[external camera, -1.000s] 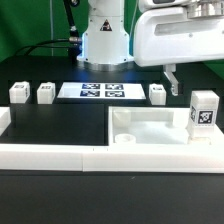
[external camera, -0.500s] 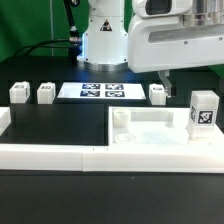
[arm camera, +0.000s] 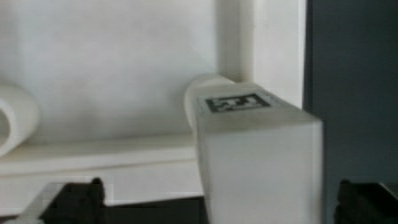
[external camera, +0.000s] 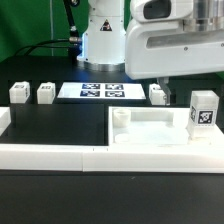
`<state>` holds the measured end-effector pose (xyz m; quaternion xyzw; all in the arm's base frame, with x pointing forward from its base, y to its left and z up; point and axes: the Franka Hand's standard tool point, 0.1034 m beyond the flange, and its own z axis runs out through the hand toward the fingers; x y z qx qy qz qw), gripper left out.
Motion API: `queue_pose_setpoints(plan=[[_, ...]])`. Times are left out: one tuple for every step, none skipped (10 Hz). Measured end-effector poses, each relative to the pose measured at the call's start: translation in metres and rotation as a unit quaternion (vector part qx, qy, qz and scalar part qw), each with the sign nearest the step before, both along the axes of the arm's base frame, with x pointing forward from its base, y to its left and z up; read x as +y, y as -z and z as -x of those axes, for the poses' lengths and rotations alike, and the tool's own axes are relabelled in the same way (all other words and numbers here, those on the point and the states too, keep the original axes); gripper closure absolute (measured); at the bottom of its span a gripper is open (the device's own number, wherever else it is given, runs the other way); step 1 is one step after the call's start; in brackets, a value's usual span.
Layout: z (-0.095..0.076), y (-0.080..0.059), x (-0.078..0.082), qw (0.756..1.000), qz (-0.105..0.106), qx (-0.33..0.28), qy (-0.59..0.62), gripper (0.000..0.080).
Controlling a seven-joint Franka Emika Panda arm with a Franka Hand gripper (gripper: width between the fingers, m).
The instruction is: Assemble square table
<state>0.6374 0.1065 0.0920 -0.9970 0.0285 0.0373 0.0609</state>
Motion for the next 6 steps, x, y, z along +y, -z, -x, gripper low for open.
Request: queue_pose_setpoints(plan=[[0.001,0.006,0.005,1.0,0.0,-0.003,0.004,0.015],[0.003,0.009,0.011,1.0,0.0,-0.003,0.007,0.015],[0.004,0.01,0.014,1.0,0.001,-0.001,0.013,0.015],[0.004,0.011,0.015,1.0,0.003,0.001,0.019,0.015],[0.004,0.011,0.014,1.0,0.004,0.001,0.025,0.015],[0.004,0.011,0.014,0.999,0.004,0.002,0.033,0.0242]])
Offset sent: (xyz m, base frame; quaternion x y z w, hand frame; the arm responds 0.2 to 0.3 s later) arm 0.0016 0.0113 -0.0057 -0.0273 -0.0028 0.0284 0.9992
